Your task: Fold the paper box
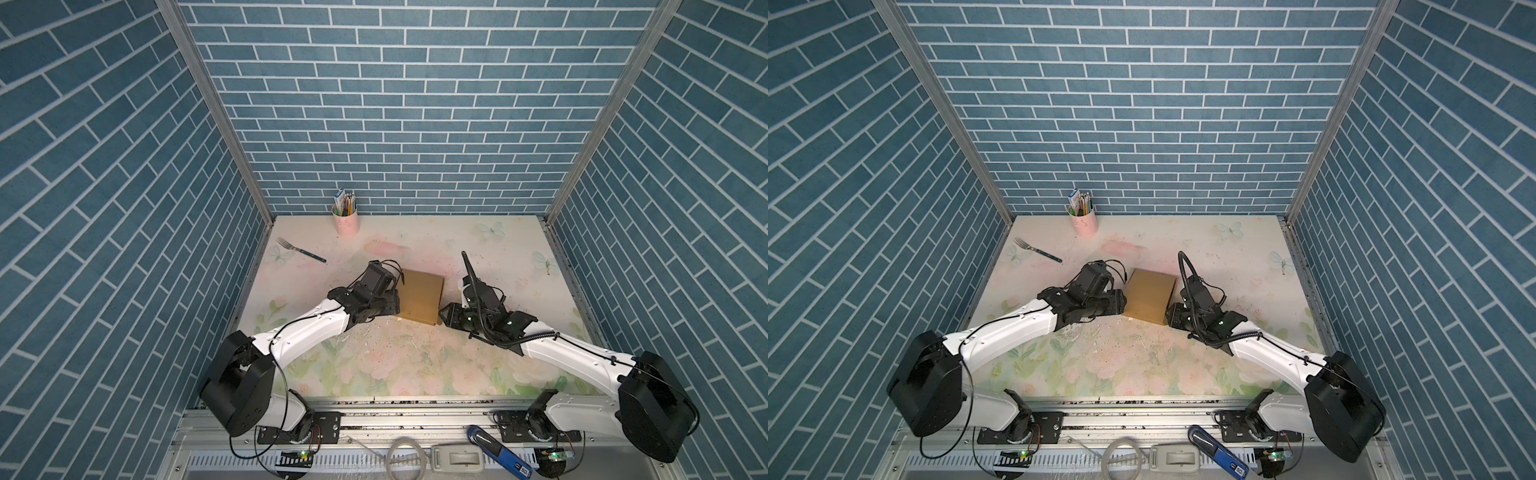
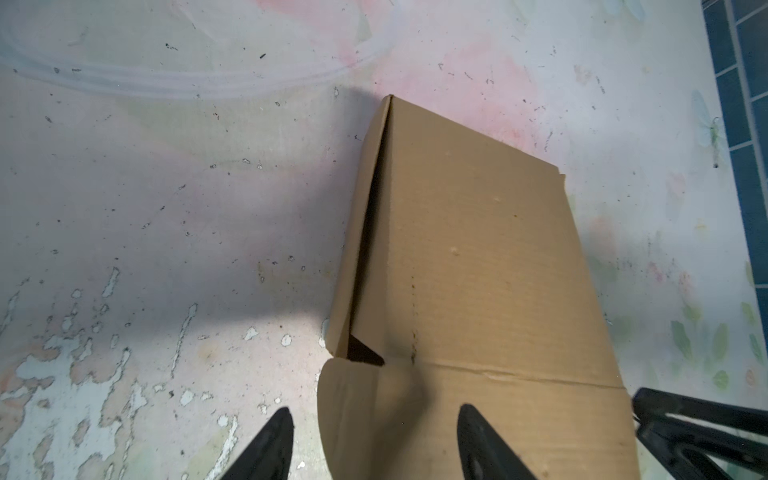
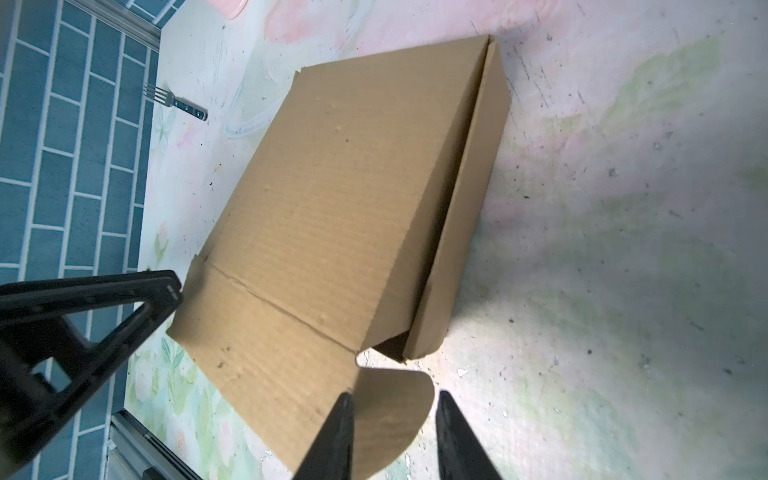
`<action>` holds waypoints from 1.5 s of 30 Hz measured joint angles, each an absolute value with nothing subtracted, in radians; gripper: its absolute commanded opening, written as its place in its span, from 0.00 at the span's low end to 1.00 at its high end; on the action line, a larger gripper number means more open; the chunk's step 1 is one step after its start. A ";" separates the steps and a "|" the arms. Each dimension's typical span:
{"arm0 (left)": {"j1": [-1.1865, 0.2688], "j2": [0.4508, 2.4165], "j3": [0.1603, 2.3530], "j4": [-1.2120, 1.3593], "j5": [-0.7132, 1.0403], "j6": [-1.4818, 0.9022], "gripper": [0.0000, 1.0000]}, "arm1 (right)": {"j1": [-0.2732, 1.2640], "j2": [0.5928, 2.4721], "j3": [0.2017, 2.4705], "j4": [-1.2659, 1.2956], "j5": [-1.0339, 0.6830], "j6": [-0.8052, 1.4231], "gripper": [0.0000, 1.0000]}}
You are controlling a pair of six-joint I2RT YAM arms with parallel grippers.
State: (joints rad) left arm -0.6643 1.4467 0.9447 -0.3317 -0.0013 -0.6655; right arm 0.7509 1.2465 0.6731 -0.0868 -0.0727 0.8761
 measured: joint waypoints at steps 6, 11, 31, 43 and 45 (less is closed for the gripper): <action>-0.643 1.519 0.973 -0.313 0.014 -0.652 0.64 | 0.751 1.261 0.673 -0.065 -0.065 0.902 0.35; -0.648 1.527 0.973 -0.283 0.048 -0.656 0.64 | 0.746 1.267 0.673 -0.063 -0.062 0.912 0.35; -0.744 1.527 0.966 -0.227 0.070 -0.703 0.64 | 0.715 1.267 0.650 -0.030 -0.075 0.943 0.34; -0.747 1.508 0.945 -0.234 0.049 -0.704 0.64 | 0.715 1.248 0.610 0.003 -0.098 1.007 0.31; -0.747 1.503 0.941 -0.236 0.045 -0.705 0.64 | 0.715 1.246 0.601 0.008 -0.105 1.023 0.31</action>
State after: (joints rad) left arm -0.7467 1.5028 0.9413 -0.2356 0.0448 -0.7048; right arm 0.7147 1.2461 0.6010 0.0082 -0.1055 1.0225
